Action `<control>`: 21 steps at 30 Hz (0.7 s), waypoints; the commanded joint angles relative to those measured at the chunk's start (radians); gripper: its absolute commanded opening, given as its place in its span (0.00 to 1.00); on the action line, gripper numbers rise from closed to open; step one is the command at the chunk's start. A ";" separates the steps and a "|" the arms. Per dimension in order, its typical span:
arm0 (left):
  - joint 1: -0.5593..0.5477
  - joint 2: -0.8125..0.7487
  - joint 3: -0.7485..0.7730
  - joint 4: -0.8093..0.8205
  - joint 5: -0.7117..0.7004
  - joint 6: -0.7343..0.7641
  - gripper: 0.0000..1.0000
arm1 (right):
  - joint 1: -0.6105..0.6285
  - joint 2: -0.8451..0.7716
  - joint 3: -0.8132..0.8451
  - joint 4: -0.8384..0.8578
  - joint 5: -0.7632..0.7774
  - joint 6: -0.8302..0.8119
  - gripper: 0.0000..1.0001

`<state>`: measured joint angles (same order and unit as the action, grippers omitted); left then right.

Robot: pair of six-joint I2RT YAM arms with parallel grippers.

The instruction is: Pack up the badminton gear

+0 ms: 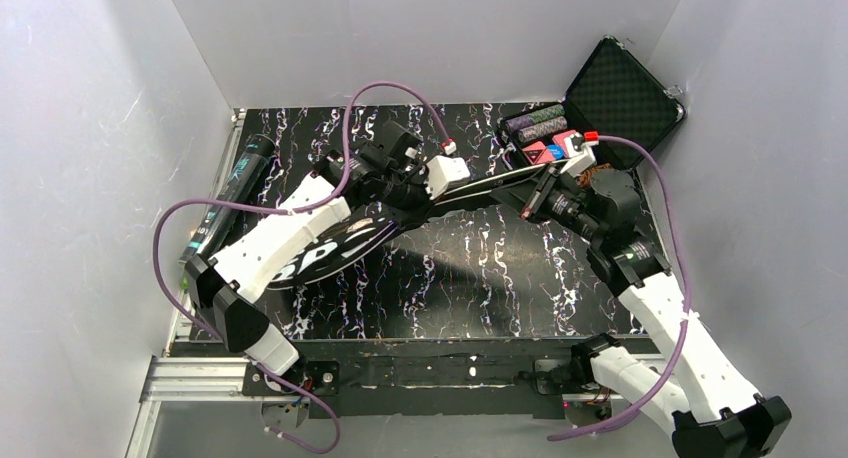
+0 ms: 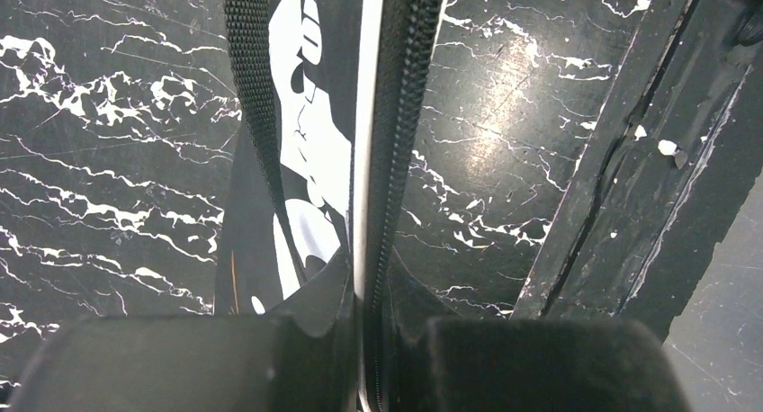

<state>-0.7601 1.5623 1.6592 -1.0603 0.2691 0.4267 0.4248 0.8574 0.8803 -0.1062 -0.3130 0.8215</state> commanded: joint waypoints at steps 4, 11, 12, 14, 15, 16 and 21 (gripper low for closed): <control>0.033 -0.101 -0.034 0.026 -0.025 0.040 0.00 | -0.145 -0.066 0.101 -0.106 -0.023 -0.072 0.01; 0.043 -0.131 -0.078 0.017 -0.046 0.058 0.00 | -0.283 -0.063 0.182 -0.244 -0.029 -0.149 0.01; 0.043 -0.135 -0.083 0.017 -0.048 0.059 0.00 | -0.303 -0.061 0.189 -0.253 -0.032 -0.152 0.01; 0.045 -0.140 -0.094 0.018 -0.050 0.060 0.00 | -0.342 -0.055 0.202 -0.278 -0.024 -0.158 0.01; 0.045 -0.142 -0.098 0.018 -0.051 0.060 0.00 | -0.362 -0.052 0.211 -0.290 -0.016 -0.158 0.01; 0.045 -0.144 -0.101 0.019 -0.052 0.060 0.00 | -0.386 -0.051 0.214 -0.294 -0.015 -0.156 0.01; 0.045 -0.154 -0.121 0.021 -0.051 0.058 0.00 | -0.484 -0.044 0.228 -0.299 -0.012 -0.147 0.01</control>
<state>-0.7254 1.4860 1.5505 -1.0222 0.2226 0.4725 0.0124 0.8104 1.0401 -0.4286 -0.3923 0.6994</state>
